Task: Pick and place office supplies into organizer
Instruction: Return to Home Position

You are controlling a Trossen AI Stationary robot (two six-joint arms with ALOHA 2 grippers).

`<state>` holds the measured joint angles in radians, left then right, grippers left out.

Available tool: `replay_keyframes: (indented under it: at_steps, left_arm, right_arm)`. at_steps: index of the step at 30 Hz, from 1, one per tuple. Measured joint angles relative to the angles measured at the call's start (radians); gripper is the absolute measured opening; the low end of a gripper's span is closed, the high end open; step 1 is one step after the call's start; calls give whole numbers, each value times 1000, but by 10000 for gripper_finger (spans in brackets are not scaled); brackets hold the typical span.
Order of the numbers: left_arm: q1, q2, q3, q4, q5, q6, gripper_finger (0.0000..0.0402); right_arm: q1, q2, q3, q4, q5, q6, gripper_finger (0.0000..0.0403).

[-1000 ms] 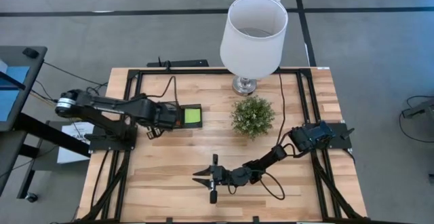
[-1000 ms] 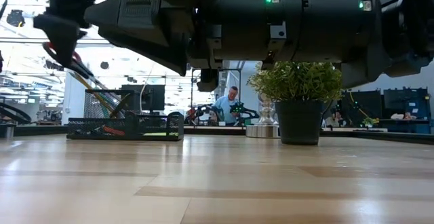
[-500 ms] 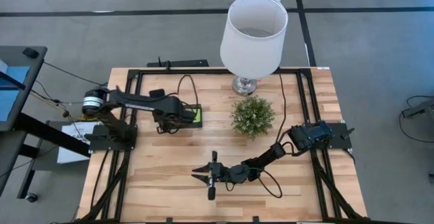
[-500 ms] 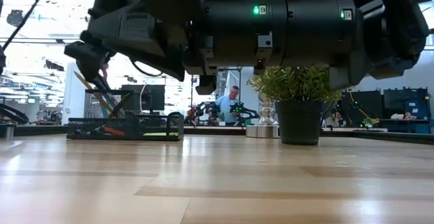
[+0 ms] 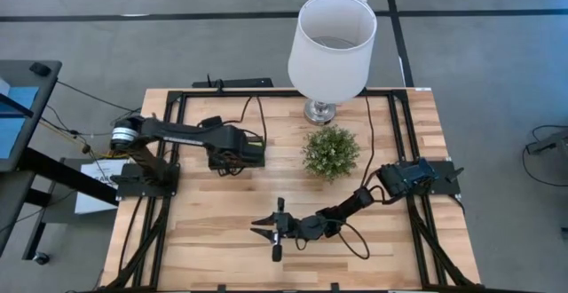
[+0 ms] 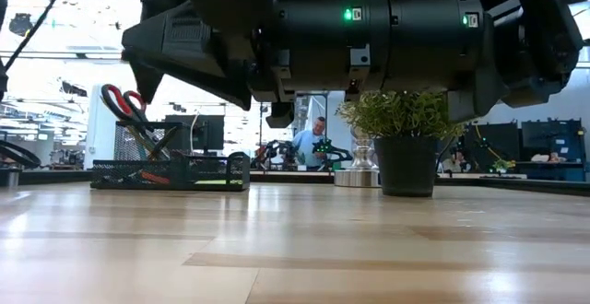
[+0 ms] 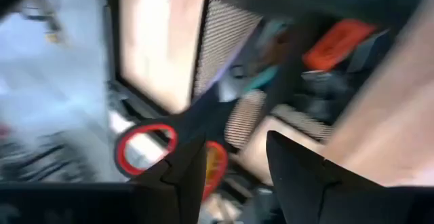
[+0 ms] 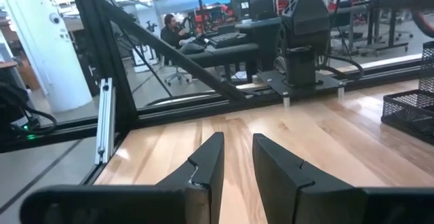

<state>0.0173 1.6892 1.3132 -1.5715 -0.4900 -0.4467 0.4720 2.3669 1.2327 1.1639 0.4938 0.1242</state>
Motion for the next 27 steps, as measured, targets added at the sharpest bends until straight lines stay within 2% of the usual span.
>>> replay_keyframes:
  at_steps: [4,7,10,13,16,18,20,23,25,27]
  left_arm:
    - [-47,-80,72,2,54,-34,147]
    - [-98,-179,94,1,-58,-92,146]
    - [-153,-314,78,4,-180,-142,146]
    - [-217,-487,9,2,-171,-220,146]
    - [-319,-678,-144,85,-189,-340,145]
    - [-405,-817,-291,219,-204,-381,145]
    - [-492,-952,-463,422,-205,-358,145]
    - [-593,-1115,-711,797,-201,-247,145]
    - [-630,-1188,-846,1033,-197,-152,145]
    - [-648,-1235,-957,1229,-175,-63,145]
  right_arm:
    - [14,-44,-20,-12,5,-25,73]
    - [34,-170,-67,-92,27,-63,73]
    - [66,-361,-125,-374,80,-96,73]
    - [120,-588,-148,-782,174,-23,73]
    - [177,-753,-180,-1014,292,44,73]
    - [198,-822,-226,-1044,328,13,73]
    - [209,-884,-303,-1020,346,-12,73]
    - [189,-944,-470,-839,334,-32,73]
    - [139,-963,-581,-704,235,-68,73]
    - [69,-991,-676,-587,43,-109,73]
